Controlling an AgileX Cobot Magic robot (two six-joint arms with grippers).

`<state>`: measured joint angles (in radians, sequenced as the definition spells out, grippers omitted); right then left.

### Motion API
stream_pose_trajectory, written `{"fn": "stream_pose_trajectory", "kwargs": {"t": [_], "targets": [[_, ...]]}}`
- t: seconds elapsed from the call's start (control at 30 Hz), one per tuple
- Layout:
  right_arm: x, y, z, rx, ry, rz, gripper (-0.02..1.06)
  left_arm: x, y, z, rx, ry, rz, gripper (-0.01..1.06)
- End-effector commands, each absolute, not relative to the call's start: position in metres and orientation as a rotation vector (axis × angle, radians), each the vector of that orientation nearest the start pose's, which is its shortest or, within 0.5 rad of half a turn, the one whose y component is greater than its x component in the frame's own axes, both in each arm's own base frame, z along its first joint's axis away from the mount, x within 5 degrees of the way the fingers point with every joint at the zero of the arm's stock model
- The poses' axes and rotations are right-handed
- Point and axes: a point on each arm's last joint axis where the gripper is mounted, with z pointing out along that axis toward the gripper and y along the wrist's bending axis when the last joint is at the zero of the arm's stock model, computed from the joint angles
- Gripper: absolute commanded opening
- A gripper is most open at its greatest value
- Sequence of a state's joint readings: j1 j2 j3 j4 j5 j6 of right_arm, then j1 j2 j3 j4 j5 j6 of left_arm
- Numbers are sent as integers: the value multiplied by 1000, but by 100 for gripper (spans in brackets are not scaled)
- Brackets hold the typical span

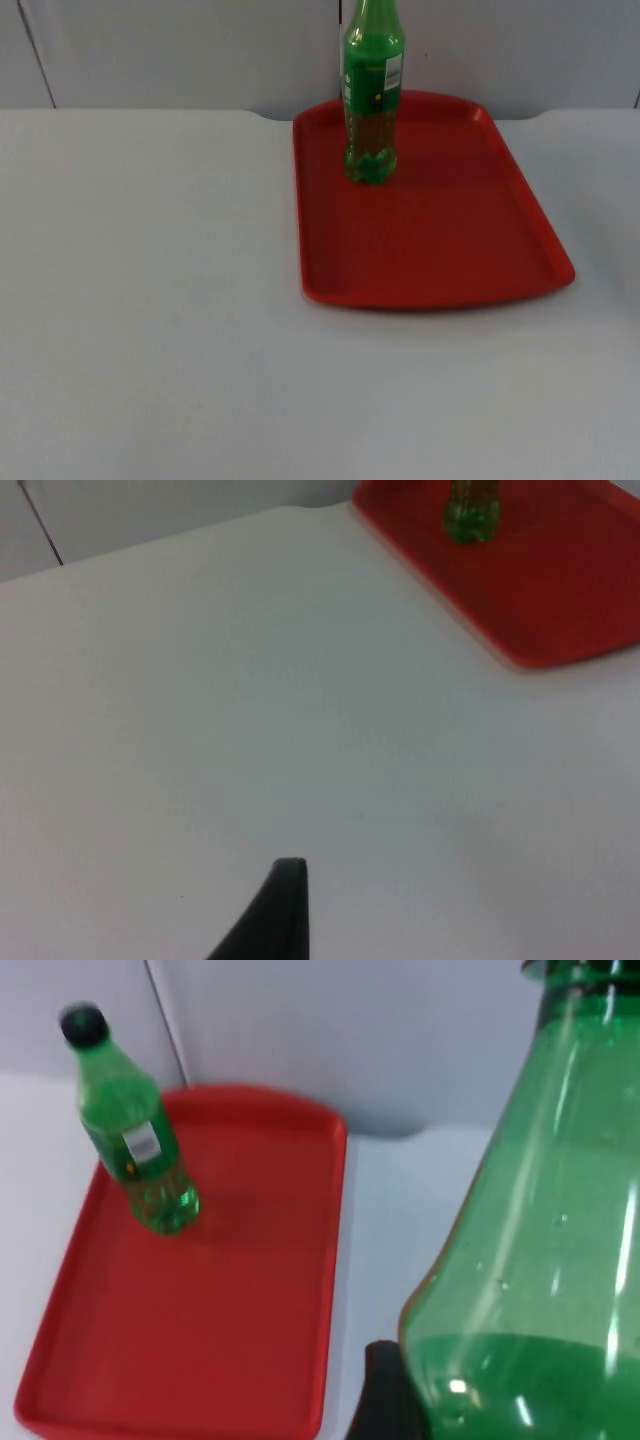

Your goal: Place the bottle upright on the tray.

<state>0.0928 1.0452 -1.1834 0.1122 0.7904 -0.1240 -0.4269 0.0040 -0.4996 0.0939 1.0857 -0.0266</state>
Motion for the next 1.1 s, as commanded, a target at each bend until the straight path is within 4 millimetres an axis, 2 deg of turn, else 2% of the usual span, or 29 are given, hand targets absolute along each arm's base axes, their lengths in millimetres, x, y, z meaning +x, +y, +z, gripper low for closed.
{"fn": "stream_pose_trajectory", "kwargs": {"t": [0.0, 0.03, 0.17, 0.2, 0.4, 0.5, 0.83, 1.07], "targets": [[177, 23, 414, -165, 1951, 110, 0, -1, 9, 275, 405, 2024, -170, 105], [177, 23, 414, -165, 1951, 110, 0, -1, 9, 275, 405, 2024, -170, 105], [153, 19, 392, -130, 1794, 103, 0, -1, 9, 275, 405, 2024, -170, 105], [153, 19, 392, -130, 1794, 103, 0, -1, 9, 275, 405, 2024, -170, 105], [144, 18, 358, -122, 1712, 104, 0, -1, 9, 275, 405, 2024, -170, 105], [145, 18, 353, -136, 1695, 98, 0, -1, 9, 275, 405, 2024, -170, 105], [147, 23, 355, -256, 1648, 61, 0, -1, 9, 275, 405, 2024, -170, 105], [159, 52, 346, -526, 1629, 119, 0, -1, 9, 275, 405, 2024, -170, 105]]}}
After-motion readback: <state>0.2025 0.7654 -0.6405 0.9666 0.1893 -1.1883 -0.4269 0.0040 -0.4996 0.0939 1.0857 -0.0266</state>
